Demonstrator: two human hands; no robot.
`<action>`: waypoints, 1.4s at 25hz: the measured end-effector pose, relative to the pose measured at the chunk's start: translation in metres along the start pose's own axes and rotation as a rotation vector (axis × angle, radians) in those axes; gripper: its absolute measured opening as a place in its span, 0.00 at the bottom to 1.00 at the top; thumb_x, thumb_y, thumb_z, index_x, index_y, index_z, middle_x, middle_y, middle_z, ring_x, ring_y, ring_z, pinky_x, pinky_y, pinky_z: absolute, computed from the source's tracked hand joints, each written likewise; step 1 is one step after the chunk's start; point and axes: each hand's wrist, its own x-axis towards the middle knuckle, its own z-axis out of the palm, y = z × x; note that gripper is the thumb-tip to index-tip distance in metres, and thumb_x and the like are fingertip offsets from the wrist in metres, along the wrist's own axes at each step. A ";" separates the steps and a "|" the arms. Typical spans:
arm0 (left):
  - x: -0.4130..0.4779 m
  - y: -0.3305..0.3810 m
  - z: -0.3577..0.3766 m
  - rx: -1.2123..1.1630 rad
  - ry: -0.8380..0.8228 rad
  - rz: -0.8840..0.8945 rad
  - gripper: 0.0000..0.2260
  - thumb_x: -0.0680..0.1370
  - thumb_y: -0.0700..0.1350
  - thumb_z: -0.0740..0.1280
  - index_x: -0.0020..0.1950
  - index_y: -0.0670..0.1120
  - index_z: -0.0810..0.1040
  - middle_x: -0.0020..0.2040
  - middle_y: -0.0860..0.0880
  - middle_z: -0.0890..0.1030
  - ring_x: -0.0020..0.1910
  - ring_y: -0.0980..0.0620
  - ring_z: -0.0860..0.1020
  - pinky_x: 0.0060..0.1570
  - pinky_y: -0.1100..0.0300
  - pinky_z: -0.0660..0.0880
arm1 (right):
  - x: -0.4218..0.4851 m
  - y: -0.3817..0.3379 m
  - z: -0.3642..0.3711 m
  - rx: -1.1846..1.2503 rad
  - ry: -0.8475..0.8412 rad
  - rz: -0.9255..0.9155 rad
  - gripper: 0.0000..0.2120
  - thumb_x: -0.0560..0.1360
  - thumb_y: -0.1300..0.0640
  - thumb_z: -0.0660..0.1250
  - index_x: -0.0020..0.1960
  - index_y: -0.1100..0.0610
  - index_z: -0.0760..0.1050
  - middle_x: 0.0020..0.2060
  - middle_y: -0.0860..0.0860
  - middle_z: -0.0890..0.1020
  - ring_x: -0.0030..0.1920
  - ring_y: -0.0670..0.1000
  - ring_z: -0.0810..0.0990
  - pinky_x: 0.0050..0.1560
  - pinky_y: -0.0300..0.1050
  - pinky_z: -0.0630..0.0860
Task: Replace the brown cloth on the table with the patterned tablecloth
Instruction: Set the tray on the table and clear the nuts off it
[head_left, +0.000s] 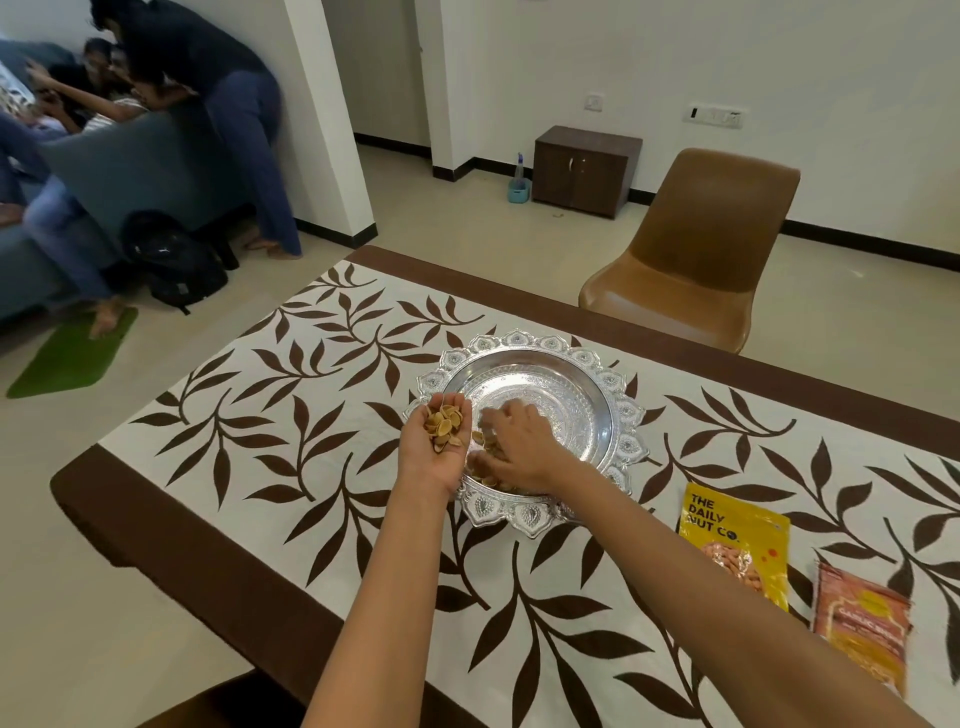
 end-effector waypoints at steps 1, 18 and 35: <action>0.000 0.001 0.000 -0.003 -0.002 0.001 0.12 0.82 0.42 0.57 0.42 0.39 0.75 0.37 0.42 0.80 0.41 0.48 0.79 0.46 0.51 0.80 | 0.002 -0.002 0.002 -0.033 -0.015 -0.087 0.38 0.69 0.30 0.43 0.65 0.55 0.66 0.57 0.56 0.68 0.54 0.52 0.64 0.56 0.52 0.68; 0.006 0.001 -0.001 0.003 -0.012 0.027 0.12 0.82 0.43 0.57 0.46 0.39 0.77 0.43 0.42 0.79 0.45 0.48 0.79 0.48 0.48 0.79 | 0.020 0.000 -0.003 -0.042 0.089 0.049 0.13 0.82 0.52 0.52 0.50 0.60 0.71 0.41 0.55 0.76 0.40 0.55 0.77 0.36 0.44 0.66; 0.008 -0.086 0.019 0.297 -0.039 0.167 0.10 0.80 0.45 0.59 0.49 0.45 0.80 0.40 0.48 0.82 0.39 0.52 0.82 0.36 0.61 0.78 | -0.001 -0.023 -0.022 1.396 0.582 0.649 0.10 0.77 0.56 0.58 0.41 0.55 0.76 0.37 0.51 0.79 0.39 0.49 0.78 0.39 0.45 0.75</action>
